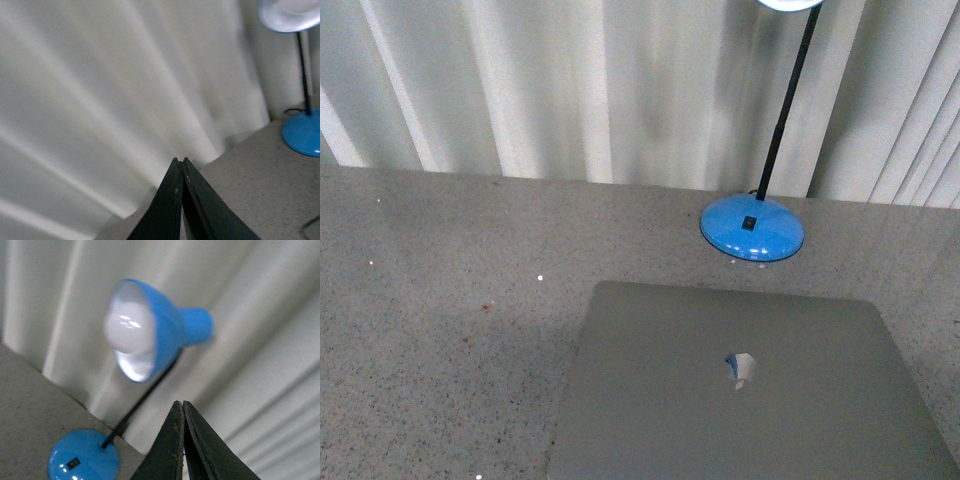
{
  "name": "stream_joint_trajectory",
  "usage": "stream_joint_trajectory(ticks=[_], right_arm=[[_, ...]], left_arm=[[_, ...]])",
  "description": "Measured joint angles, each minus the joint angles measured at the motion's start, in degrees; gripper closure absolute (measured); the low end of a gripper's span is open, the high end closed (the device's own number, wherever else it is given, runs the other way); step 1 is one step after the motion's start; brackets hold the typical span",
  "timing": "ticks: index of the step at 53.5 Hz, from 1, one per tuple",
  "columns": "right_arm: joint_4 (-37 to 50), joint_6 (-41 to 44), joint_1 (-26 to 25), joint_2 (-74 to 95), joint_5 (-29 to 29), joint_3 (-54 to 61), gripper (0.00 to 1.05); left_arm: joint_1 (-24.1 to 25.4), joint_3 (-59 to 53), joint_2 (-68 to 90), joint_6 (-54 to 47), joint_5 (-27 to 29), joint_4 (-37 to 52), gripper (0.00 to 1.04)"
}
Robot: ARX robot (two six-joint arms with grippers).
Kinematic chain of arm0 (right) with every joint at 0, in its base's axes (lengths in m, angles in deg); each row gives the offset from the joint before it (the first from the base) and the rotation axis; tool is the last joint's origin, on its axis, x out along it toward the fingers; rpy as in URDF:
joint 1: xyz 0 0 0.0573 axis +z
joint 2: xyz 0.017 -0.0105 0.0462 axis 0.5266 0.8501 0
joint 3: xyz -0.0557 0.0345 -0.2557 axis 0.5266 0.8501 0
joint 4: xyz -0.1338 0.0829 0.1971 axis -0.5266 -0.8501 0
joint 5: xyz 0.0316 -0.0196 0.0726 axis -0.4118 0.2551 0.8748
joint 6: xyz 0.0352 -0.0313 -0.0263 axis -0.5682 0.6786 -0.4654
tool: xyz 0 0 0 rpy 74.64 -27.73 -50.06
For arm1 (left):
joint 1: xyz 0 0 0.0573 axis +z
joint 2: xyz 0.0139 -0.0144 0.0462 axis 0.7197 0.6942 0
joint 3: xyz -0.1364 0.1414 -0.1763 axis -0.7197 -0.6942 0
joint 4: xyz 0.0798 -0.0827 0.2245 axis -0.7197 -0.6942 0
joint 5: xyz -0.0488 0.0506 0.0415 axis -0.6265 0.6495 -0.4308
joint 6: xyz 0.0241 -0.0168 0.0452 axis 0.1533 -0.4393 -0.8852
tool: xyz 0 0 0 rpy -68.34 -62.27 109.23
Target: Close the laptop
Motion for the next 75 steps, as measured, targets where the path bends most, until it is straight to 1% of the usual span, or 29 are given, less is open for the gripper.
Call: stream_joint_trajectory(ticks=[3, 4, 5, 8, 14, 16, 17, 18, 20, 22, 27, 36, 39, 42, 51, 59, 60, 61, 63, 68, 75], right_arm=[[-0.24, -4.26, -1.66, -1.46, -2.67, 0.55, 1.02], [-0.39, -5.81, -2.36, -2.12, -3.17, 0.87, 1.02], [-0.68, -7.23, -3.02, -2.75, -3.76, 1.22, 1.02], [-0.70, -10.80, -4.68, -4.61, -4.96, 2.58, 1.02], [-0.87, -14.45, -6.54, -7.67, -5.64, 4.50, 1.02], [-1.11, -15.34, -6.99, -8.92, -5.66, 5.07, 1.02], [-2.71, -17.07, -7.21, -9.92, -5.75, 5.31, 1.02], [-4.35, -19.15, -7.34, -11.28, -5.79, 6.12, 1.02], [-4.83, -21.73, -7.48, -13.66, -5.84, 8.87, 1.02], [-4.85, -23.63, -7.45, -16.28, -5.92, 12.07, 1.02], [-4.90, -25.18, -7.15, -21.00, -6.54, 16.87, 1.02], [-1.60, -26.05, -6.19, -26.69, -7.67, 25.11, 1.02], [-0.81, -26.12, -4.09, -28.28, -10.69, 28.09, 1.02], [-0.15, -26.23, -2.93, -29.86, -11.02, 30.71, 1.02], [0.81, -26.27, -2.40, -34.56, -11.32, 36.33, 1.02], [0.52, -26.29, -2.40, -39.74, -11.34, 41.09, 1.02], [0.42, -26.29, -2.40, -40.26, -11.34, 41.46, 1.02], [0.13, -26.29, -2.40, -41.05, -11.34, 41.97, 1.02], [-0.24, -26.29, -2.40, -42.12, -11.34, 42.62, 1.02], [-1.29, -26.29, -2.40, -44.57, -11.37, 44.15, 1.02], [-3.23, -26.32, -2.40, -48.13, -11.34, 45.79, 1.02]], left_arm=[[4.59, -2.40, -1.97, 5.33, -0.92, 0.07, 1.01], [5.35, -2.78, -2.21, 5.70, -1.20, 0.07, 1.01], [7.69, -3.89, -2.84, 8.13, -1.73, 0.24, 1.01], [12.15, -5.77, -3.78, 12.74, -2.08, 0.42, 1.01], [18.60, -7.91, -5.18, 19.56, -2.03, 0.39, 1.01], [20.76, -9.22, -5.86, 22.93, -4.33, 2.01, 1.01], [21.55, -10.88, -6.62, 25.05, -5.92, 4.26, 1.01], [21.92, -12.24, -7.37, 26.01, -6.62, 5.51, 1.01], [22.36, -16.31, -9.90, 27.85, -7.63, 7.39, 1.01], [22.36, -19.61, -12.37, 28.72, -7.93, 7.54, 1.01], [21.68, -24.15, -16.35, 29.35, -7.13, 7.93, 1.01], [17.97, -31.21, -22.49, 29.92, -3.17, 9.11, 1.01], [16.87, -33.03, -24.04, 30.01, -2.12, 9.16, 1.01], [15.65, -34.97, -25.83, 30.21, -0.87, 9.16, 1.01], [12.68, -39.28, -31.17, 30.38, 1.79, 8.70, 1.01], [10.21, -42.71, -36.81, 30.40, 4.17, 6.36, 1.01], [9.46, -43.06, -37.55, 30.40, 4.83, 5.95, 1.01], [7.82, -43.52, -38.66, 30.40, 7.56, 5.22, 1.01], [6.14, -44.06, -39.89, 30.47, 9.31, 4.55, 1.01], [4.66, -45.03, -42.40, 30.53, 9.70, 3.02, 1.01], [4.39, -46.12, -45.94, 30.56, 9.77, 0.68, 1.01]])
